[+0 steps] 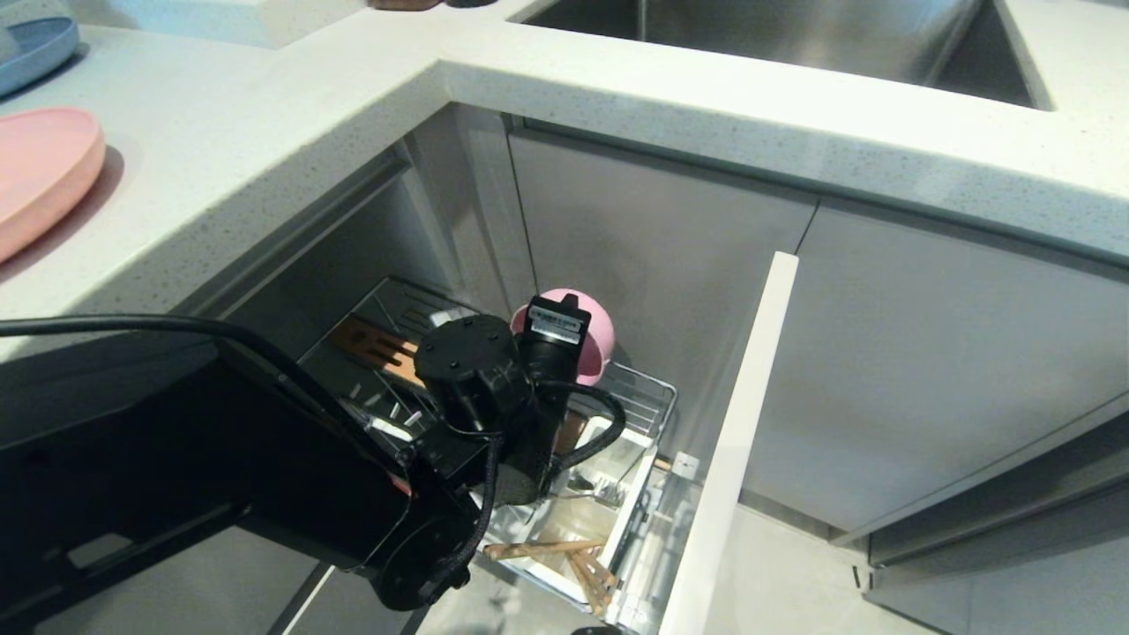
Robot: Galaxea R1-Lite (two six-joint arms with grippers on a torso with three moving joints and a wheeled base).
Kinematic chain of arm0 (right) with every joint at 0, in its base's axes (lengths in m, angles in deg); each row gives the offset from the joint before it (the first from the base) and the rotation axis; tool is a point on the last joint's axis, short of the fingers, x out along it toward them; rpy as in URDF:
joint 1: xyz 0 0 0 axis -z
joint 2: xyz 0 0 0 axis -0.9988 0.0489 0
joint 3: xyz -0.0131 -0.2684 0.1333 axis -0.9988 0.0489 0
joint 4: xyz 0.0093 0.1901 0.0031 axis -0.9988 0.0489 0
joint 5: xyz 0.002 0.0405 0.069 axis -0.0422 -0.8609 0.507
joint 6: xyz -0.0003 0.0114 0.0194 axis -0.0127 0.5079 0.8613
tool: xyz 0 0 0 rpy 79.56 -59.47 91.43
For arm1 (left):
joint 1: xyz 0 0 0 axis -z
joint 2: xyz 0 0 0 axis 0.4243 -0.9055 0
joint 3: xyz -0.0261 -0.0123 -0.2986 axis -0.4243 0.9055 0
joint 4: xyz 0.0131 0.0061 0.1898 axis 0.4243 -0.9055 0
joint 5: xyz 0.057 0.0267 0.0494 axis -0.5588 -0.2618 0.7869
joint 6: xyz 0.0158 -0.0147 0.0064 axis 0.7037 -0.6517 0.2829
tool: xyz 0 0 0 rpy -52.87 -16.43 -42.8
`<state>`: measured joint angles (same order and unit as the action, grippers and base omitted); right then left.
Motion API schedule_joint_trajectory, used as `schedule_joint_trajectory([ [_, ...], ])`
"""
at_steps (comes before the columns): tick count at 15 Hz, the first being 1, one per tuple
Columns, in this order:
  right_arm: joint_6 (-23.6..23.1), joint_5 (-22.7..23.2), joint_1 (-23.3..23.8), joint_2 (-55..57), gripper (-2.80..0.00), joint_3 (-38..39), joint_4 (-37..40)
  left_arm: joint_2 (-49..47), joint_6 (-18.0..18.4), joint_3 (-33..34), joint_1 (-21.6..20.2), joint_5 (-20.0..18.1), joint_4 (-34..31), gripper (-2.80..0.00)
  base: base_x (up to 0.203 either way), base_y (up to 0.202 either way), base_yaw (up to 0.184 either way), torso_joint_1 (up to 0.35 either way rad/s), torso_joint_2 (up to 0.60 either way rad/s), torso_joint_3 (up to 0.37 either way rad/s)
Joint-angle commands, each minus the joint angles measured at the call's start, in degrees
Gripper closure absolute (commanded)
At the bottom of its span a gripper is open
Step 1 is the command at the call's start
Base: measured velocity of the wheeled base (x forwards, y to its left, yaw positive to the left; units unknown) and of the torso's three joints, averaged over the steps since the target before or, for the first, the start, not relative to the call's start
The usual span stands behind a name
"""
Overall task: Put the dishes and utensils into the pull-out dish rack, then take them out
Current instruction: Pick up the bowl and place it in the cupboard
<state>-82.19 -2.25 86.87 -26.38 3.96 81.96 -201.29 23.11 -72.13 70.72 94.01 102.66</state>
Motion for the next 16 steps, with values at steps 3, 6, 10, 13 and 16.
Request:
schedule_joint_trajectory([
  [3,0.0,0.0,0.0,0.0,0.00,0.1,0.0,2.4,-1.3,1.5,0.3,1.4,0.1,0.00,0.000,0.000,0.000,0.000,0.00,0.000],
  [6,0.0,0.0,0.0,0.0,0.00,0.1,0.0,2.8,-3.3,2.4,0.4,1.6,-0.4,0.00,0.000,0.000,0.000,0.000,0.00,0.000],
  [10,0.0,0.0,0.0,0.0,0.00,0.1,0.0,4.4,-6.9,3.0,0.5,1.3,-1.6,0.00,0.000,0.000,0.000,0.000,0.00,0.000],
  [13,0.0,0.0,0.0,0.0,0.00,0.1,0.0,6.1,-7.2,5.2,0.8,-0.8,-0.7,0.00,0.000,0.000,0.000,0.000,0.00,0.000],
  [16,0.0,0.0,0.0,0.0,0.00,0.1,-0.1,6.4,-7.8,5.9,1.1,-1.4,-0.3,0.00,0.000,0.000,0.000,0.000,0.00,0.000],
])
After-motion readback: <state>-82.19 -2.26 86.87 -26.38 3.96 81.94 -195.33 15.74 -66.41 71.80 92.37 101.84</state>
